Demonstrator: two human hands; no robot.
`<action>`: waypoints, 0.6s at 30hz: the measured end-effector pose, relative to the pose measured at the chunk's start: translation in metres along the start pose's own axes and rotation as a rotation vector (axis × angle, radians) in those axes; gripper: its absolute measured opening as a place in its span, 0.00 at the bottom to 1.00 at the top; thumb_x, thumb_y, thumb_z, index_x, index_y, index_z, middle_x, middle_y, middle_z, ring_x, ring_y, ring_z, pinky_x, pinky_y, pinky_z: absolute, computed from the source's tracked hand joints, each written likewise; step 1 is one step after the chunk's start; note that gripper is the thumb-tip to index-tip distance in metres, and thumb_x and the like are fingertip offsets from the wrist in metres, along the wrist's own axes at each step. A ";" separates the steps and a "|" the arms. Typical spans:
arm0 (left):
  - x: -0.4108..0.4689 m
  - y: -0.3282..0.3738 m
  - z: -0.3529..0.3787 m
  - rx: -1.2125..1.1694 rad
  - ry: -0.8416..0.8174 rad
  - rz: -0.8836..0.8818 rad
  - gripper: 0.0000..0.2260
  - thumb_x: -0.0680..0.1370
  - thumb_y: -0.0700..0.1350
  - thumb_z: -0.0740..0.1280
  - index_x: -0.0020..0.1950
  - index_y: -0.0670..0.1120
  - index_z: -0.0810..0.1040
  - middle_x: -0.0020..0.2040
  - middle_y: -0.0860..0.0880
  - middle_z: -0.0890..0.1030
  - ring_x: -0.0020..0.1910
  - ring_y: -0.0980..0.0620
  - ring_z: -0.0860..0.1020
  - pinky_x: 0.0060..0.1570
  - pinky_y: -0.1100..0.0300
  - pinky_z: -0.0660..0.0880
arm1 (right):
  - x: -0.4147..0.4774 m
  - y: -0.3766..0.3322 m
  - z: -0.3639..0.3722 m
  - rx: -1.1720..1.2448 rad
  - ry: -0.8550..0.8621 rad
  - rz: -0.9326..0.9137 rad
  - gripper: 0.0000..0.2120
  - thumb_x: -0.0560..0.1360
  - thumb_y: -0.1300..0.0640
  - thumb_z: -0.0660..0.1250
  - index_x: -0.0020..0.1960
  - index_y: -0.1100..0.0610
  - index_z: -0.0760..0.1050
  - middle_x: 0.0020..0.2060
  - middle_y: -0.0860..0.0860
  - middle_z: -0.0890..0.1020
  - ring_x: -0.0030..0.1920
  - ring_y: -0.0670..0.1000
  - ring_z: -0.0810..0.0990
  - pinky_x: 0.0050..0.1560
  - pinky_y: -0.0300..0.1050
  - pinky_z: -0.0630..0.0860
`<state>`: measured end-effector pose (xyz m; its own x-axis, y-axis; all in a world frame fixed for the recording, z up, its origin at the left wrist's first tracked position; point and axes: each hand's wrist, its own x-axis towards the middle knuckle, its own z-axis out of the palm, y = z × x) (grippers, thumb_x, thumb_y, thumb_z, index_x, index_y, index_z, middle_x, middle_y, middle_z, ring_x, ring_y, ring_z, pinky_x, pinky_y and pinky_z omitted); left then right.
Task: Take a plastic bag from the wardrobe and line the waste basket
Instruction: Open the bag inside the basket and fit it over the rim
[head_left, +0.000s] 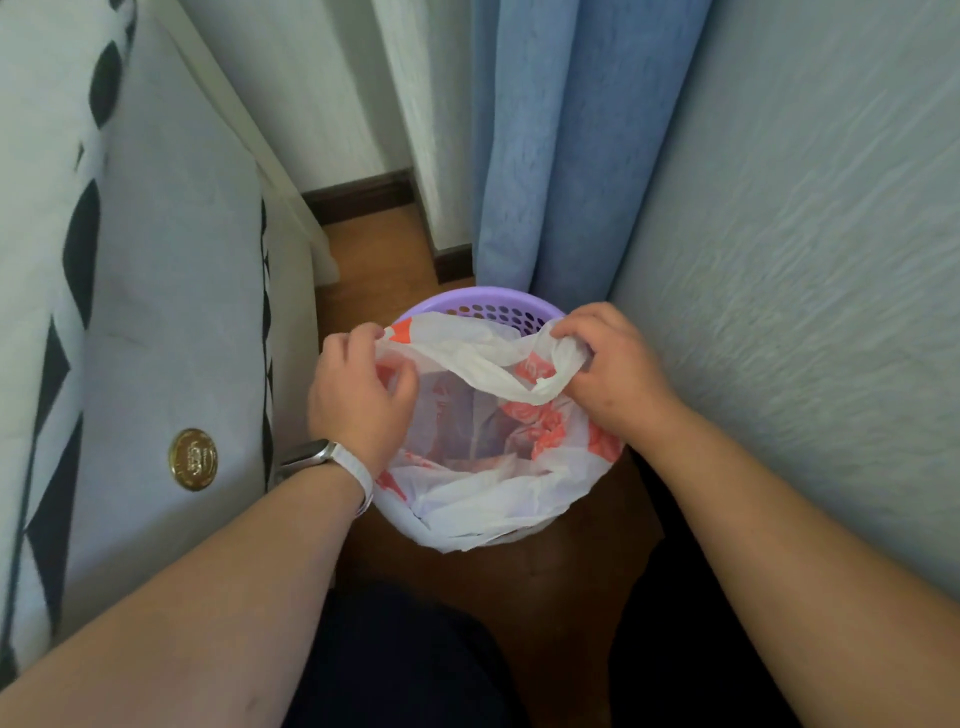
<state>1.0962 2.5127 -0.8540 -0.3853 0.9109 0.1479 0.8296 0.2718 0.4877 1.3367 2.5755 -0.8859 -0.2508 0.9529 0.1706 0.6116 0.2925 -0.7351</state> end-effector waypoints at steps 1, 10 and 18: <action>0.003 -0.003 0.004 0.016 -0.005 0.065 0.15 0.77 0.51 0.67 0.62 0.50 0.75 0.56 0.47 0.74 0.50 0.49 0.75 0.46 0.55 0.75 | 0.001 0.001 0.002 0.000 0.002 0.018 0.15 0.67 0.62 0.75 0.54 0.57 0.80 0.52 0.52 0.76 0.51 0.53 0.77 0.54 0.48 0.75; 0.040 -0.014 0.027 -0.019 0.036 -0.018 0.10 0.77 0.47 0.66 0.42 0.43 0.83 0.49 0.43 0.76 0.49 0.42 0.75 0.46 0.55 0.70 | 0.010 0.012 0.005 0.009 0.309 0.308 0.02 0.72 0.59 0.66 0.44 0.55 0.77 0.40 0.51 0.80 0.41 0.52 0.77 0.40 0.46 0.72; 0.066 -0.010 0.035 -0.012 -0.007 -0.114 0.10 0.77 0.50 0.63 0.38 0.47 0.74 0.38 0.49 0.75 0.38 0.47 0.72 0.37 0.57 0.63 | 0.013 0.032 0.008 0.138 0.249 0.641 0.03 0.73 0.59 0.68 0.43 0.52 0.75 0.33 0.42 0.77 0.33 0.43 0.75 0.39 0.42 0.71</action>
<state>1.0764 2.5804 -0.8792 -0.4739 0.8765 0.0848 0.7757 0.3699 0.5113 1.3472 2.5966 -0.9126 0.3172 0.9289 -0.1912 0.4762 -0.3303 -0.8149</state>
